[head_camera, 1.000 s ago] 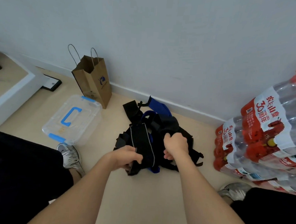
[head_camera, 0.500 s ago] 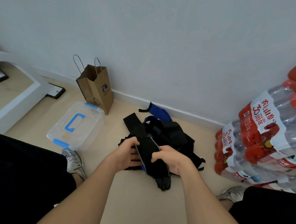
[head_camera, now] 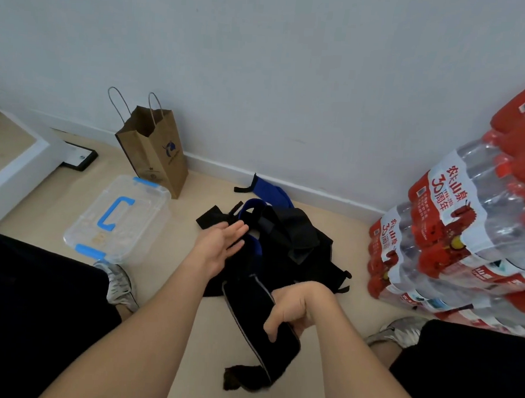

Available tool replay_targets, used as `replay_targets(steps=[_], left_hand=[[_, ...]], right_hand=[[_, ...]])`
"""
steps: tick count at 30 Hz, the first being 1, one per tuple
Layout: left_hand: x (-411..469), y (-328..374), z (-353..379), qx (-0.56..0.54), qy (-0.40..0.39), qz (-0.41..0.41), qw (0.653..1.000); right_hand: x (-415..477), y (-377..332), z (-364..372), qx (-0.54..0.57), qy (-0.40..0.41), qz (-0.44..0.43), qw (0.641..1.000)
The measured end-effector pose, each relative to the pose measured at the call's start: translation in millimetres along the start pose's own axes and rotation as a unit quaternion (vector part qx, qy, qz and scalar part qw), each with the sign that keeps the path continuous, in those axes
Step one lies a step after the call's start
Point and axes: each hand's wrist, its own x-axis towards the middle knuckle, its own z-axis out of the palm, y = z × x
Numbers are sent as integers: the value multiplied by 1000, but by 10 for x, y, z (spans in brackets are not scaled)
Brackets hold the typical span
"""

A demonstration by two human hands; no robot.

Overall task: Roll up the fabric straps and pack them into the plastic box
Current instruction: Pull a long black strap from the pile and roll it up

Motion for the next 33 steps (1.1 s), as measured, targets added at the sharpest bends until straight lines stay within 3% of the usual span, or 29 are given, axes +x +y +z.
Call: replay_targets(steps=[2, 4, 5, 8, 10, 13, 16, 19, 25, 29, 33], left_hand=[[2, 46, 9, 93, 15, -12, 995], [-31, -34, -40, 242, 45, -32, 969], [-50, -116, -84, 298, 59, -38, 952], [-130, -376, -246, 416, 49, -83, 904], [-207, -502, -353, 484, 6, -138, 864], [-273, -593, -483, 486, -86, -256, 831], [-289, -619, -611, 370, -141, -336, 855], [-325, -616, -646, 292, -184, -303, 888], [-398, -660, -547, 214, -184, -278, 918], [-304, -721, -587, 239, -42, -143, 959], [-213, -734, -722, 253, 103, -72, 959]], right_hand=[[72, 94, -1, -10, 88, 6, 996], [130, 179, -55, -26, 211, -16, 977], [142, 204, -87, -39, 234, -21, 971], [114, 184, -98, -96, 141, -1, 985], [120, 147, -41, -68, 67, -16, 995], [120, 73, 47, -55, 40, -39, 997], [71, 31, 61, -25, 17, -31, 999], [43, 46, 51, 38, 2, -24, 999], [121, 92, 180, 131, -20, -18, 991], [121, 174, 187, 128, -5, -49, 991], [165, 403, 81, 97, -2, 13, 995]])
